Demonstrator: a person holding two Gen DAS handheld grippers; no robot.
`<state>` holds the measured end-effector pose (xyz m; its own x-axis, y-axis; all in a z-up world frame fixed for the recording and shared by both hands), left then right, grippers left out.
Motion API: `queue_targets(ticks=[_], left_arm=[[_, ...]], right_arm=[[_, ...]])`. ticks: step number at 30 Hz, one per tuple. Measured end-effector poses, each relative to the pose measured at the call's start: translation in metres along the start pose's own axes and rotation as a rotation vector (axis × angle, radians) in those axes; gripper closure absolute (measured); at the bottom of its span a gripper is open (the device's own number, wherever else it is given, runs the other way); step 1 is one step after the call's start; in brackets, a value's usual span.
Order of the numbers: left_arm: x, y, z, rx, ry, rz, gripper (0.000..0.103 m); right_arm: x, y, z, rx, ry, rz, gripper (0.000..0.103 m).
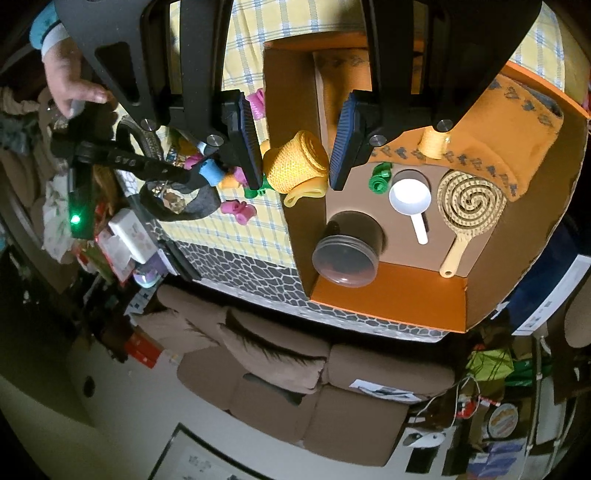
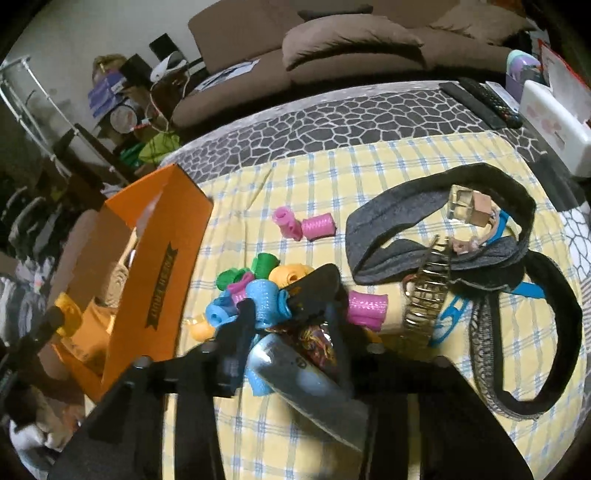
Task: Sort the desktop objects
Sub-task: 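Carry the yellow roller toward the box with the left gripper while the right grasps a blue roller, then lower the yellow roller onto the pouch with the left gripper while the right carries the blue roller in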
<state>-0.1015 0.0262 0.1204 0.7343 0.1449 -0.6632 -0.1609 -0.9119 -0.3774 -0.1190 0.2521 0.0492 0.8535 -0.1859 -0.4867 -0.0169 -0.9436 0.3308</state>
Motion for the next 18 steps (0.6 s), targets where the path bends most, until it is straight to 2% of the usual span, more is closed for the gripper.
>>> queue_targets(ticks=[9, 13, 18], left_arm=[[0.003, 0.009, 0.000, -0.007, 0.014, -0.003, 0.069], [0.004, 0.015, 0.001, -0.012, 0.027, -0.001, 0.069], [0.005, 0.024, 0.004, -0.024, 0.040, -0.012, 0.069]], right_arm=[[-0.003, 0.028, 0.031, 0.066, -0.020, -0.061, 0.060], [0.003, 0.038, 0.049, 0.142, 0.010, -0.119, 0.072], [0.001, 0.039, 0.050, 0.149, -0.003, -0.122, 0.075]])
Point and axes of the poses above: each gripper's, at about its wrist camera, not at the fingertips, and z roughly the way its jaws point, y to its left, x to its underside, the point moved 2 cm from there along z, roughly the way its jaws point, and after that the axes turned 1 degree about z, right-handed, at the moved point
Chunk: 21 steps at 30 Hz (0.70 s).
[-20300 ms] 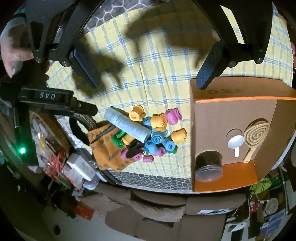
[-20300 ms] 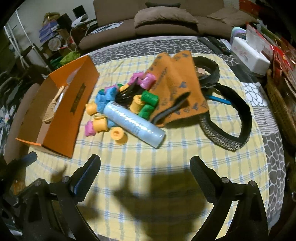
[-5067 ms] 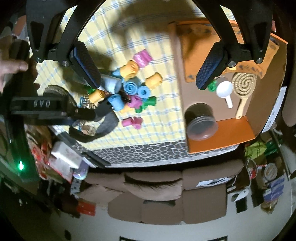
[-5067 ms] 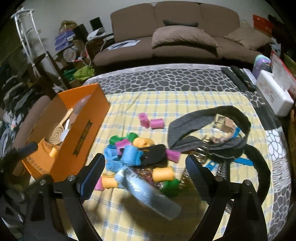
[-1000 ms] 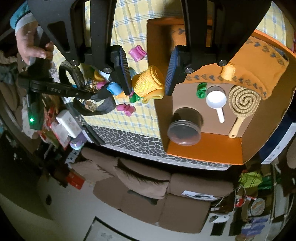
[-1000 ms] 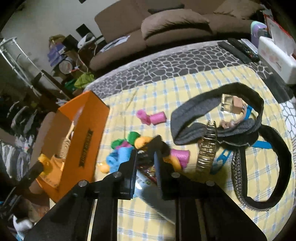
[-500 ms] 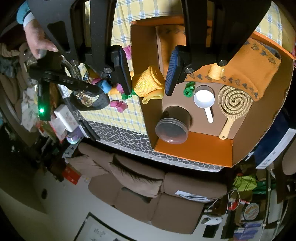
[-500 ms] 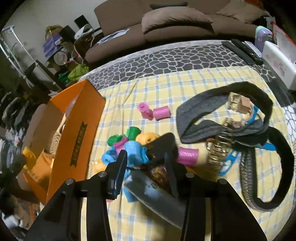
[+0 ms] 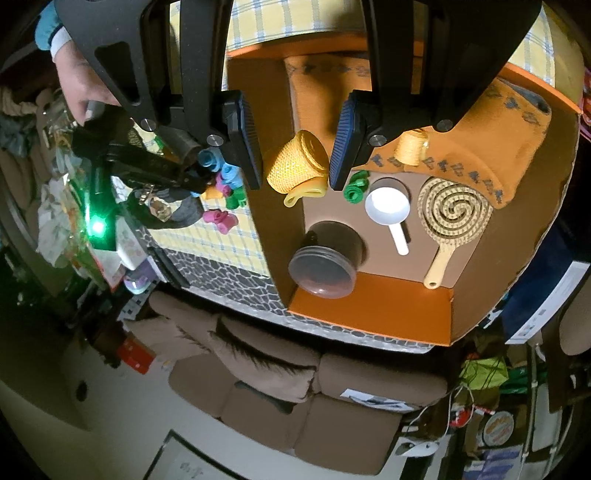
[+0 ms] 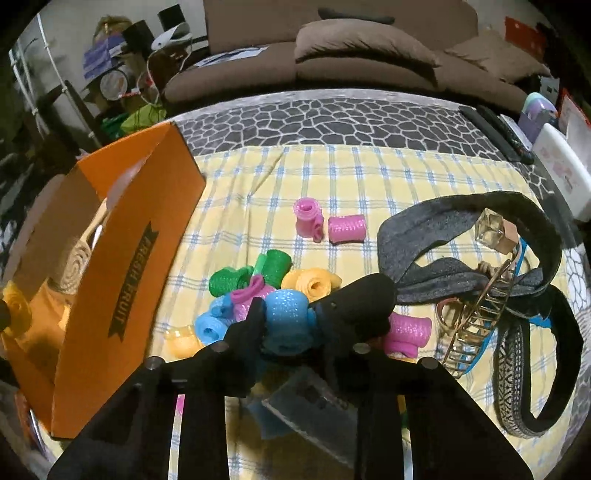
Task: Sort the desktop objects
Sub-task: 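Lower the yellow roller onto the pouch with the left gripper while the right carries the blue roller in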
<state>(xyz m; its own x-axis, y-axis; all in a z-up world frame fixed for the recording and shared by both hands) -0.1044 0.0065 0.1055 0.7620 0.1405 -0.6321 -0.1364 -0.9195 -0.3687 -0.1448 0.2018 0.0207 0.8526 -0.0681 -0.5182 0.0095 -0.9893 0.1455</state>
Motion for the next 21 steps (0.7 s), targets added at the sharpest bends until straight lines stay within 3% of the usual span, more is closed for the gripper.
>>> queue_targets(ticks=[6, 14, 21], left_arm=[[0.001, 0.012, 0.006, -0.023, 0.030, -0.020, 0.069], [0.007, 0.017, 0.016, -0.046, 0.073, -0.034, 0.067], [0.005, 0.027, 0.009, -0.051, 0.055, -0.077, 0.060]], right_arm=[[-0.008, 0.012, -0.022, -0.091, -0.045, 0.024, 0.075], [-0.009, 0.081, -0.056, -0.334, -0.080, -0.064, 0.075], [0.008, 0.128, -0.043, -0.386, -0.019, -0.161, 0.075]])
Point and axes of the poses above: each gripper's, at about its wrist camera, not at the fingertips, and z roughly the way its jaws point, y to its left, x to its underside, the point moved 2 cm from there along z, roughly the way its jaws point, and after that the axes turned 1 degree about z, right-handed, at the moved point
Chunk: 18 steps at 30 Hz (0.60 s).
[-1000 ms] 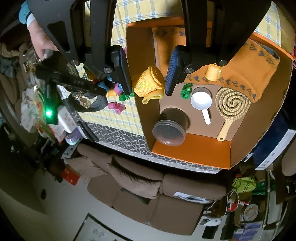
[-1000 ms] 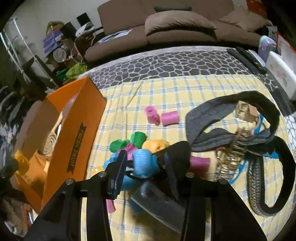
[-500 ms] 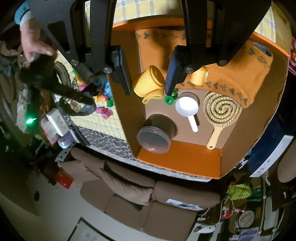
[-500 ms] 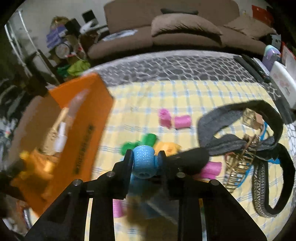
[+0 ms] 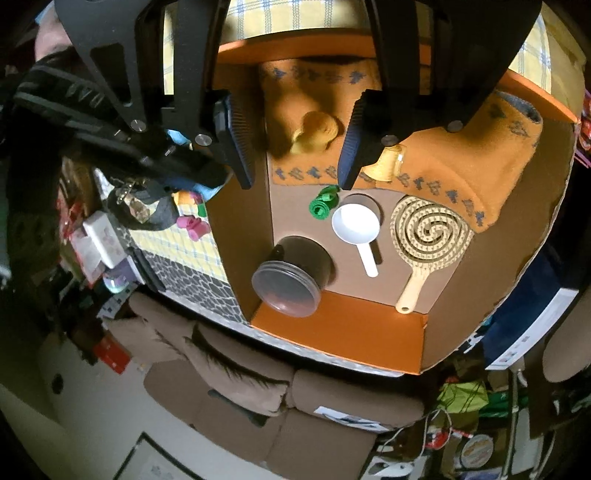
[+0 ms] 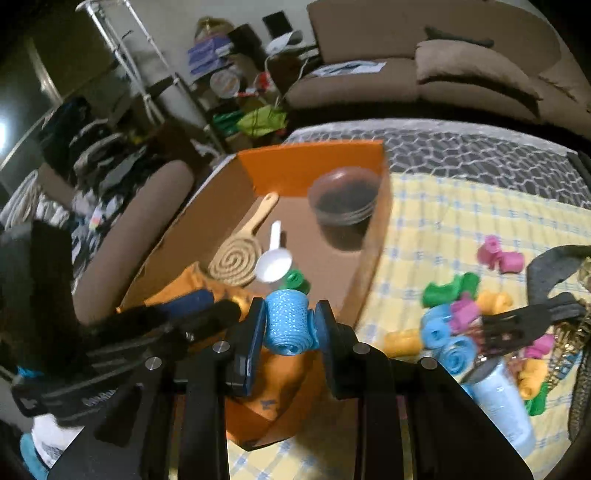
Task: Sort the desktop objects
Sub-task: 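Lower the yellow roller onto the pouch with the left gripper while the right carries the blue roller in, then release the blue roller into the box and open both grippers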
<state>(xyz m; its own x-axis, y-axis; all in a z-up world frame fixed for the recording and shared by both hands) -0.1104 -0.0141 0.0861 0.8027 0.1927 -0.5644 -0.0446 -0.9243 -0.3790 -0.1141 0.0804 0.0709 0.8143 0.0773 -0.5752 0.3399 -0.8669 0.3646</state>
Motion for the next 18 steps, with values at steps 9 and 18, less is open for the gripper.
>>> queue_targets(ticks=[9, 18], left_arm=[[-0.004, 0.010, -0.005, -0.010, -0.015, -0.019, 0.060], [-0.005, 0.013, -0.006, -0.015, -0.019, -0.023, 0.053]], right_arm=[[0.005, 0.002, 0.011, 0.000, 0.021, -0.001, 0.074], [0.003, 0.005, 0.007, -0.011, 0.012, 0.002, 0.057]])
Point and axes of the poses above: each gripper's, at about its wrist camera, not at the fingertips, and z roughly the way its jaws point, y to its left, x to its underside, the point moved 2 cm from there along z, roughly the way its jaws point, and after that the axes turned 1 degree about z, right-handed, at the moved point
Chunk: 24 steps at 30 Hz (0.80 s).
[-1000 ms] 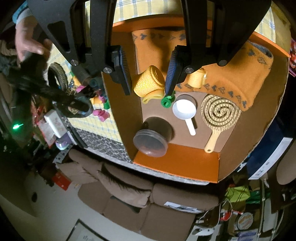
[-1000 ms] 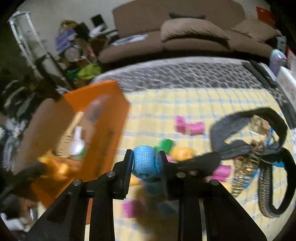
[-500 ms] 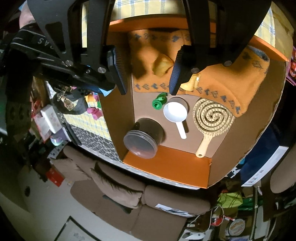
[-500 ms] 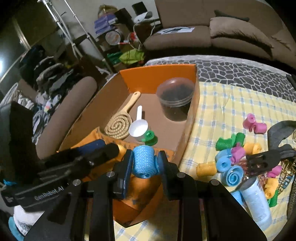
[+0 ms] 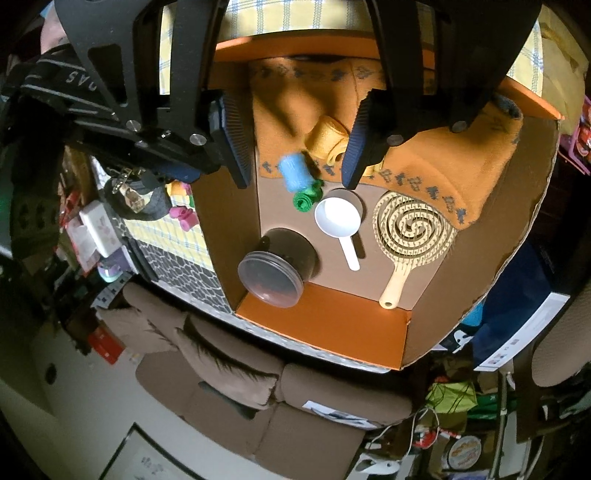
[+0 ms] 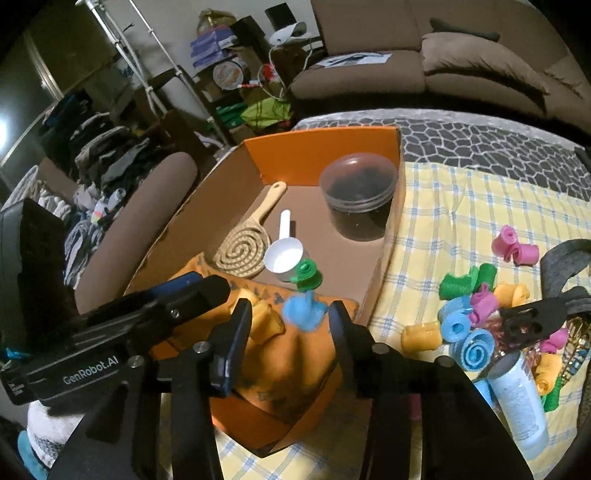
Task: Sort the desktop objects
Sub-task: 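Release the blue roller into the box and open both grippers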
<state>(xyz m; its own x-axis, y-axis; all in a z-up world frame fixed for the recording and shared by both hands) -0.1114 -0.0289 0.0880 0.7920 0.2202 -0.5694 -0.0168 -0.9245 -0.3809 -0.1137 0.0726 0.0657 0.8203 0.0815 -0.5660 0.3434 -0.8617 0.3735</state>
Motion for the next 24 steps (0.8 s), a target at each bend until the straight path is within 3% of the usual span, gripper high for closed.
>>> queue_targets(ticks=[4, 8, 12, 13, 17, 24], left_arm=[[-0.001, 0.001, -0.001, -0.010, -0.008, 0.001, 0.037], [-0.003, 0.006, -0.006, -0.032, -0.033, -0.019, 0.011], [-0.005, 0.009, -0.009, -0.051, -0.046, -0.024, 0.008], [-0.005, 0.009, -0.010, -0.060, -0.049, -0.018, 0.003], [-0.006, 0.004, -0.010, -0.083, -0.056, 0.013, 0.001], [-0.004, -0.009, -0.007, -0.105, -0.057, 0.068, 0.001]], right_arm=[[-0.003, -0.003, -0.007, 0.000, -0.022, 0.011, 0.053], [-0.006, -0.009, -0.017, 0.046, -0.057, 0.008, 0.029], [-0.008, -0.017, -0.027, 0.044, -0.092, 0.024, 0.023], [-0.009, -0.018, -0.029, 0.057, -0.101, 0.020, 0.020], [-0.009, -0.021, -0.032, 0.117, -0.114, 0.002, 0.007], [-0.007, -0.031, -0.037, 0.198, -0.121, -0.015, 0.003]])
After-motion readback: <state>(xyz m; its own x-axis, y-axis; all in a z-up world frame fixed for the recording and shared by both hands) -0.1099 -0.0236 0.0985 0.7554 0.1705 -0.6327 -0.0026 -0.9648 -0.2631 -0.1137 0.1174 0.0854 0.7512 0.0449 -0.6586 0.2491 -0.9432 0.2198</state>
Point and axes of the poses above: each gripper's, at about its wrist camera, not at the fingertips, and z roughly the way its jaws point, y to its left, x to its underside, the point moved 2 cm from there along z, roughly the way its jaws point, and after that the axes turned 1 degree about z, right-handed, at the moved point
